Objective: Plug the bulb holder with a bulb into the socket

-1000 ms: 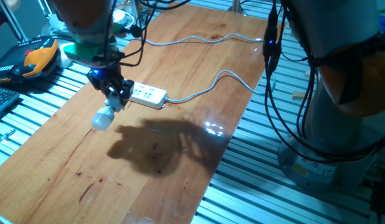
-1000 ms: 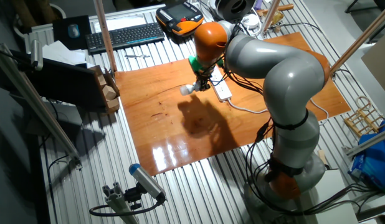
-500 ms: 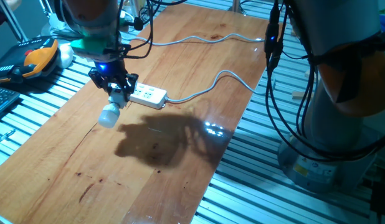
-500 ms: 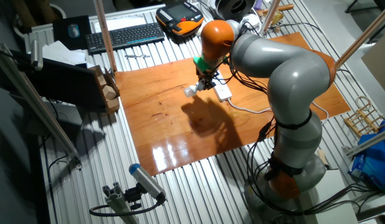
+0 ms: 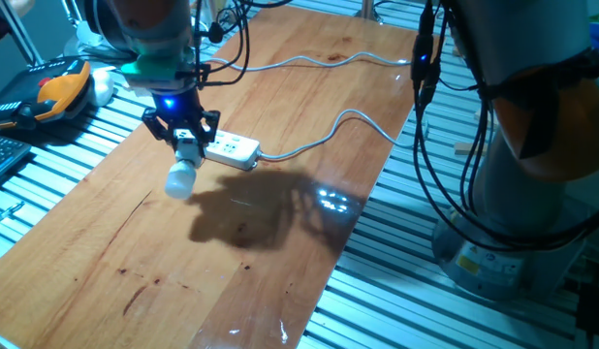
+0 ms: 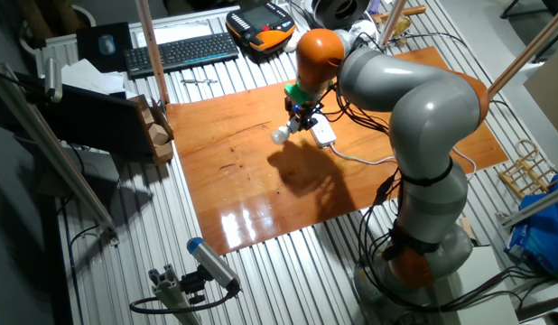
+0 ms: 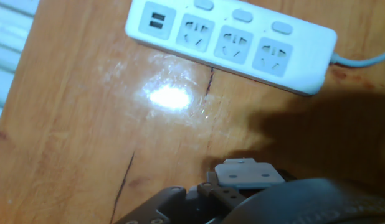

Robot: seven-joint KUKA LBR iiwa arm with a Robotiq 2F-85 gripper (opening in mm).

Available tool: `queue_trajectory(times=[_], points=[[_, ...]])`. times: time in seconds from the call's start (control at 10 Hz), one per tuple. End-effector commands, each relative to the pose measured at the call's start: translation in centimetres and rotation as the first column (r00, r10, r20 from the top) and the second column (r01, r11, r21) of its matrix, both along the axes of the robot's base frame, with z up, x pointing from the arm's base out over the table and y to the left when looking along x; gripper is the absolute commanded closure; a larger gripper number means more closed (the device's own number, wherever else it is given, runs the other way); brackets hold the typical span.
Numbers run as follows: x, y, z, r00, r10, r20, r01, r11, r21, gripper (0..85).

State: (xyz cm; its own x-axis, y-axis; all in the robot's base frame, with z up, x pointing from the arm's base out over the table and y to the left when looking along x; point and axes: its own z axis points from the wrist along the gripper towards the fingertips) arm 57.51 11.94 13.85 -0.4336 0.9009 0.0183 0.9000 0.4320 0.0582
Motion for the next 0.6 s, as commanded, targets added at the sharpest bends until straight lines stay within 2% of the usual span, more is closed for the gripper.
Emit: queue_trajectory(times=[0.0,0.1,0.2,0.3,0.5], points=[[0.00,-0.03,0.01,1.000,0.025,0.009,-0.025,1.000,0.006,85.0],[0.00,-0.03,0.01,0.999,0.033,0.008,-0.033,0.999,0.021,85.0],[0.00,-0.03,0.01,1.000,0.017,-0.006,-0.017,1.000,0.022,85.0],[0.00,-0.03,0.01,1.000,0.008,-0.012,-0.008,1.000,0.006,85.0],[0.00,-0.03,0.01,0.999,0.015,0.036,-0.015,1.000,-0.008,85.0]])
